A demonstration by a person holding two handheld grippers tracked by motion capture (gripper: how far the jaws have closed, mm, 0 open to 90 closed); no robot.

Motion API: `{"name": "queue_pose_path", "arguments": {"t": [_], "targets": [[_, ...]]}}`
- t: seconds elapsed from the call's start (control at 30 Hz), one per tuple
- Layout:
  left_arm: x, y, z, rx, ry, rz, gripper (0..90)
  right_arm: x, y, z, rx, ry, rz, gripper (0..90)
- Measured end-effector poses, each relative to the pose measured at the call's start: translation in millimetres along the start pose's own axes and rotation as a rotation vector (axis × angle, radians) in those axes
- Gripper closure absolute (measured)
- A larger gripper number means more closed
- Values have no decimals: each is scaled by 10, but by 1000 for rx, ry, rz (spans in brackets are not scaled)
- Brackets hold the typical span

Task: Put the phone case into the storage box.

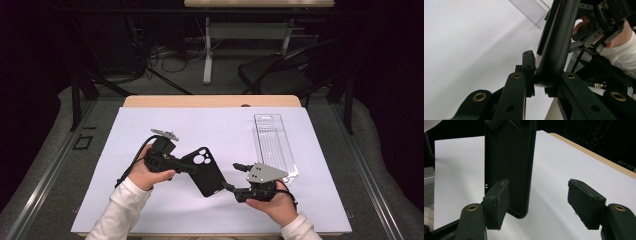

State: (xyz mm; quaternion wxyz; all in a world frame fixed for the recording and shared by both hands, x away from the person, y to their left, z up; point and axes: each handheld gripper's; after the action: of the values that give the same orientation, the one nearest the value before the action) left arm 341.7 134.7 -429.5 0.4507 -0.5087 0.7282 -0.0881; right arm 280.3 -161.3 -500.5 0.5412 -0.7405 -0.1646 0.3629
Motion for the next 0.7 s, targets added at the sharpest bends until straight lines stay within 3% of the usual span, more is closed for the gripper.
{"name": "queue_pose_path", "arguments": {"t": [0.4, 0.7], "targets": [[3, -120, 107, -45, -16, 77, 810, 79, -95, 5, -41, -11, 54, 318], [-5, -195, 113, -51, -34, 122, 810, 115, -184, -47, -54, -1, 78, 274]]}}
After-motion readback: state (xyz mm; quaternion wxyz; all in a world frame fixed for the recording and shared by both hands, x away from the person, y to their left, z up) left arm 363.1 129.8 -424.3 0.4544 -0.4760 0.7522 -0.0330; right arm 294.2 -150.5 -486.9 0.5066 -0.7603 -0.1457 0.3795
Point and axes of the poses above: each handheld gripper's, and its own axes: x roughly forward along the jaws, y roughly out of its underside, z roughly to its left, and after that the axes turned 10 degrees about y, right-handed
